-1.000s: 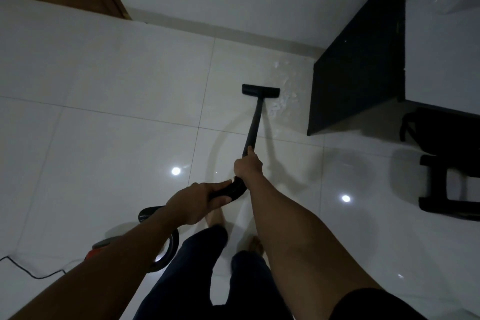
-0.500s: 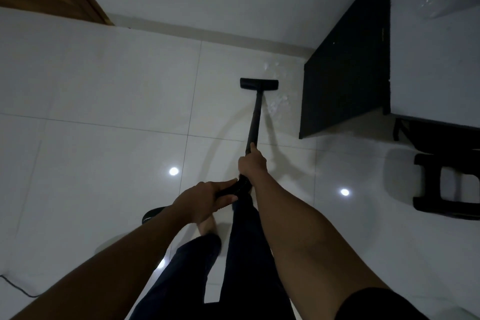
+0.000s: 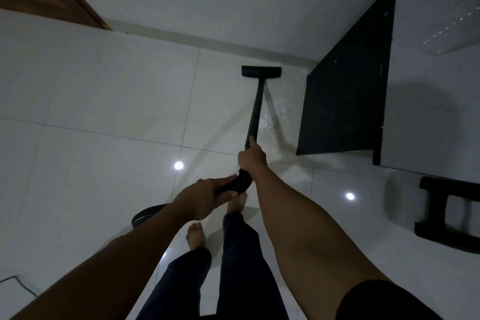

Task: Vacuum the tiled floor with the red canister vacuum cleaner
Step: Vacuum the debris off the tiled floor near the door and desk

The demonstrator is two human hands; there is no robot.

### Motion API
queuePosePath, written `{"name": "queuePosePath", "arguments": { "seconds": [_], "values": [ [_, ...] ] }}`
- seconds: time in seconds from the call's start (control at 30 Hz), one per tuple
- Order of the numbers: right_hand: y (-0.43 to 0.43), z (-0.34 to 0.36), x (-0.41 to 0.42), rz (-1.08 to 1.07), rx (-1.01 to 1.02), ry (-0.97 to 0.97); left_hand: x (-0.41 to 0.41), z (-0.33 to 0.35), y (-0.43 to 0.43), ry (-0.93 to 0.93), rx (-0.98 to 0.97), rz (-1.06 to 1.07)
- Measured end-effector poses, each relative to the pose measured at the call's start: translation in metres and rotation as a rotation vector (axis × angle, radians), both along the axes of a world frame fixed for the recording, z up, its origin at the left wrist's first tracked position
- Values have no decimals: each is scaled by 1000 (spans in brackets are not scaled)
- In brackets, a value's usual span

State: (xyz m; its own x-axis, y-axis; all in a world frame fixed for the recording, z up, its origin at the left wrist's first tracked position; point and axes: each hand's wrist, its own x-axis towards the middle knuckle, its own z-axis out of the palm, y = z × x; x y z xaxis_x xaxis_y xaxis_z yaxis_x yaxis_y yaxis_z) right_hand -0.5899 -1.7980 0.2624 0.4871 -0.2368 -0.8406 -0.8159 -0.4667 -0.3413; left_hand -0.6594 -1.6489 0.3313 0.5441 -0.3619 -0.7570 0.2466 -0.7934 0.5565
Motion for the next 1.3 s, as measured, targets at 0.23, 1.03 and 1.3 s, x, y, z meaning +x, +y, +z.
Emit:
{"name": "queuePosePath", "arguments": {
  "seconds": [0.23, 1.03, 1.3],
  "values": [
    [-7, -2, 0, -96, -36, -48, 11, -2, -3, 5, 42, -51],
    [-22, 4, -27, -13, -4, 19, -29, -8, -9, -56, -8, -58],
    [4, 23, -95, 55, -23, -38, -88, -1, 25, -138, -57, -163]
  ]
}}
